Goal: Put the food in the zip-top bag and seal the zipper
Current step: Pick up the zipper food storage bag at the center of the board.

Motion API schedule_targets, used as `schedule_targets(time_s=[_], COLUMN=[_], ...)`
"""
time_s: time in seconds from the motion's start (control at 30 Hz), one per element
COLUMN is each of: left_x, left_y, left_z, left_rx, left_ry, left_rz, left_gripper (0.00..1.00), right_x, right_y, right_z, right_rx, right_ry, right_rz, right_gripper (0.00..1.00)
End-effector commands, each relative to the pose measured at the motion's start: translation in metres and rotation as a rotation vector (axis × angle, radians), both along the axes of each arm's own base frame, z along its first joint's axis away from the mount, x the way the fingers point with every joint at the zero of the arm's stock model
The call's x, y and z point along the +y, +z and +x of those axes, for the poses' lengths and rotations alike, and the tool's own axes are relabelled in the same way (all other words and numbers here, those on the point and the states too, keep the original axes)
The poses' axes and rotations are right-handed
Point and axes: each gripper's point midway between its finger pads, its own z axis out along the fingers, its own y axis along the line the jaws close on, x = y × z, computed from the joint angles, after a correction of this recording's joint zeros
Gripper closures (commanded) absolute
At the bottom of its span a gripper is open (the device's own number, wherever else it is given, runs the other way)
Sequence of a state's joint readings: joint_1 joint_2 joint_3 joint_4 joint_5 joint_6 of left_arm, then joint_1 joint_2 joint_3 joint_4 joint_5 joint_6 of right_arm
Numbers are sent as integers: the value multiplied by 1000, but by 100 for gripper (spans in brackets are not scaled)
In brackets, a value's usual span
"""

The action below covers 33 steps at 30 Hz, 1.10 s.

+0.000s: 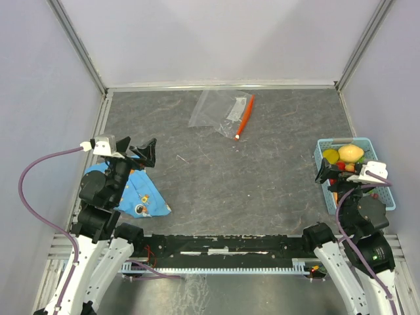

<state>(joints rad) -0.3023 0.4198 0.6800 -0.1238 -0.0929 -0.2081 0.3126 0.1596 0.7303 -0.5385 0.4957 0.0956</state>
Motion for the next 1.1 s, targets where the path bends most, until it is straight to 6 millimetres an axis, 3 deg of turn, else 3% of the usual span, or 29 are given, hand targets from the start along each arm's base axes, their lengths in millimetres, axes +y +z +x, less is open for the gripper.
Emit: schedule_targets(time_s=[0.0,0.2,0.5,0.7,0.97,1.07], left_x=[-1,-3,-7,-8,-10,-11], left_y=[13,13,13,15,13,12], left_z=[-1,-1,-2,-3,-4,-3], left_rx=[-62,-59,-58,-65,-62,-59], left_ry=[-11,-24,-42,-52,-64,-66], left_rz=[26,25,21,16,13,15], left_gripper=[0,0,0,0,0,0], right_x=[-1,11,62,93,154,170], right_y=[19,20,1,-19,-73,-84], right_z=[-3,4,52,93,166,193], right_rx=[-55,-38,61,136,263,272], right_ry=[1,44,209,277,404,429], right_rz=[28,83,210,279,445,500], right_gripper=[1,1,1,1,1,1])
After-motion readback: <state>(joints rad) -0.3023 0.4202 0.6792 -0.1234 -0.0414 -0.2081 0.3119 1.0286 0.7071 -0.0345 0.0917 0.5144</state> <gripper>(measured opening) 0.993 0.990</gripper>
